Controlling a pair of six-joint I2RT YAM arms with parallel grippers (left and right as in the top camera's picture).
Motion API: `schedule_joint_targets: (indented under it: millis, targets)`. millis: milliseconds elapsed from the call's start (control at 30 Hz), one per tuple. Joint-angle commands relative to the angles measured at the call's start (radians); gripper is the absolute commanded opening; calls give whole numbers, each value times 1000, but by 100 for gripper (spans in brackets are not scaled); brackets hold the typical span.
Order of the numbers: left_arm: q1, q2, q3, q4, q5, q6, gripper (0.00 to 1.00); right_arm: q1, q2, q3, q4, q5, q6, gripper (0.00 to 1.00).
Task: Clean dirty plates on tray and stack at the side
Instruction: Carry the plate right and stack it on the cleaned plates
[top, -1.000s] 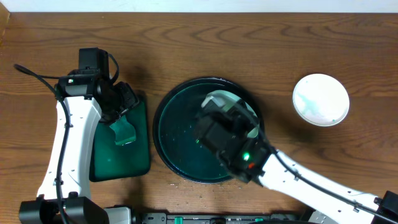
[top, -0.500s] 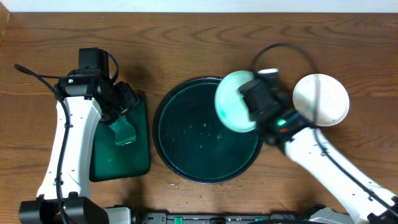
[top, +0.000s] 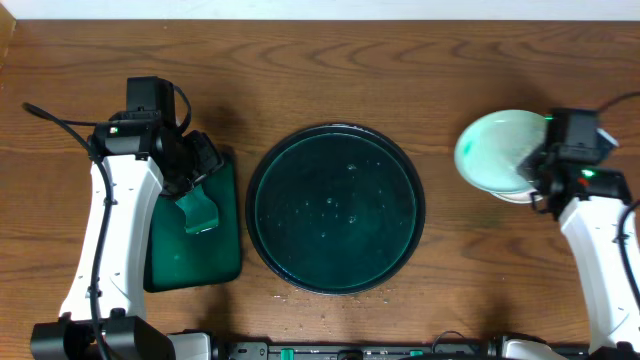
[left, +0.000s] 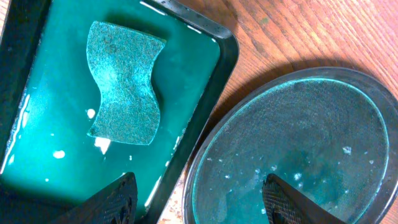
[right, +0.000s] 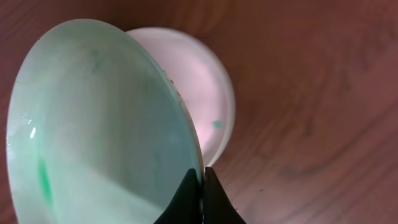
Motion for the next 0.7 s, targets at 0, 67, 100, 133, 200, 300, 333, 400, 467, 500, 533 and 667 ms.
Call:
schedule_joint_targets:
  millis: [0, 67, 100, 133, 200, 300, 333, 400, 467, 500, 533, 667]
  targets:
    - [-2, 13, -12, 0, -6, 9, 65, -89, 1, 3, -2, -26, 58, 1]
    - [-2, 13, -12, 0, -6, 9, 65, -131, 19, 0, -2, -26, 58, 1]
    - [-2, 13, -12, 0, -6, 9, 65, -145, 29, -1, -2, -26, 58, 1]
    - [-2, 13, -12, 0, -6, 9, 65, -160, 43, -3, -3, -26, 58, 1]
    - [-2, 13, -12, 0, -6, 9, 65, -186, 91, -3, -5, -26, 58, 1]
    - [-2, 13, -12, 0, -6, 10, 65, -191, 149, -3, -1, -27, 66, 1]
    - [-2, 13, -12, 0, -6, 10, 65, -190, 171, -3, 3, -33, 69, 1]
    - [-2, 13, -12, 0, -6, 10, 65, -189, 228, -3, 29, -58, 74, 1]
    - [-2, 13, -12, 0, -6, 10, 65, -188, 261, -3, 51, -81, 73, 1]
    - [-2, 13, -12, -1, -6, 10, 65, -188, 273, -3, 60, -93, 73, 1]
    - [-2, 13, -12, -3, -6, 10, 65, -188, 283, -3, 69, -106, 73, 1]
    - [-2, 13, -12, -7, -6, 9, 65, -188, 308, -3, 113, -159, 72, 10]
